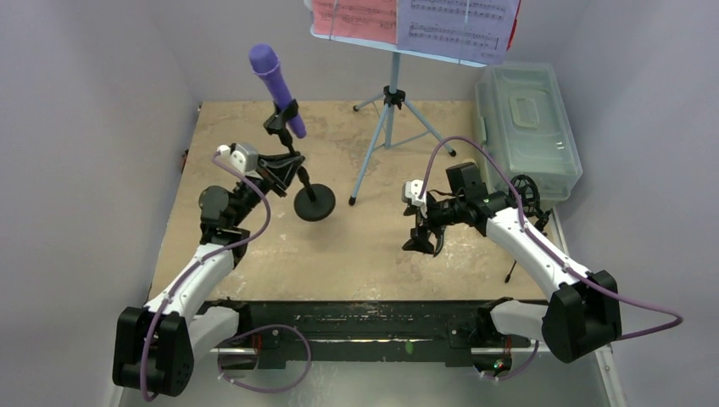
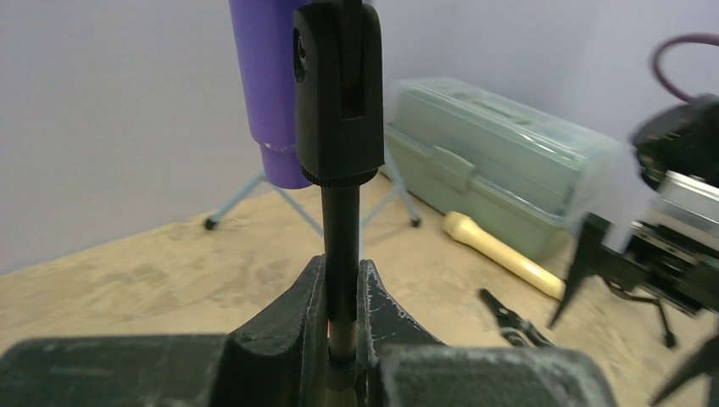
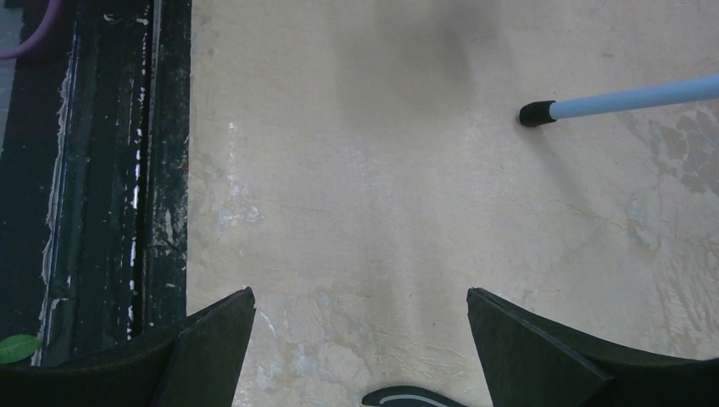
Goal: Pack up the instrument practice props
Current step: Pick up the microphone stand with the microphone from the center of the board, then place the microphone stand with the microphone at the center of the board.
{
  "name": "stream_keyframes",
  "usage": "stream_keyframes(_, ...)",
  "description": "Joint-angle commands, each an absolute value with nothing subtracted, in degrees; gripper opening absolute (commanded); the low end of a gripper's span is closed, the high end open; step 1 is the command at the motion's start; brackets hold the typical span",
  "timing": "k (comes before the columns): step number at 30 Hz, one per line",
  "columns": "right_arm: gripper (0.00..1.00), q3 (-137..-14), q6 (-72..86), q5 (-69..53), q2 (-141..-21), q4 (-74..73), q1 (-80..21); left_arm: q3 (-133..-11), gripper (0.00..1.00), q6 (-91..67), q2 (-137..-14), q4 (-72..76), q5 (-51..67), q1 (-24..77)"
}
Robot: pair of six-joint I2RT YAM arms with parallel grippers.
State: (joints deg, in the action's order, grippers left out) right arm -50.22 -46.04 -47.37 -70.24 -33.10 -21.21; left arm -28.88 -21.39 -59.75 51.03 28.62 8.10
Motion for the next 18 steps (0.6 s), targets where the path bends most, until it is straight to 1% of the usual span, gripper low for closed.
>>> stream_keyframes(1,0.99,-50.27,-48.43,-49.57,-69.52,-34.38,-21.32,-29.96,0.0,-22.67,-55.34,49.87,37.1,12.87)
stream_keyframes(5,0.99,-50.32,-49.6,-49.74,-69.52,-35.06,-21.31,-29.68,0.0,-19.27,-55.49,47.62,38.42,20.19)
stream_keyframes(11,0.99,-49.98,-51.6,-50.35,-69.13,-36.2,-21.34,-29.15,0.0,-10.19,-61.36,48.94,33.87,32.63)
stream_keyframes(18,0.99,-49.66,-52.65,-50.48,-68.86,-36.45,-21.27,-29.12,0.0,-3.76,-68.64,55.53,30.5,38.82)
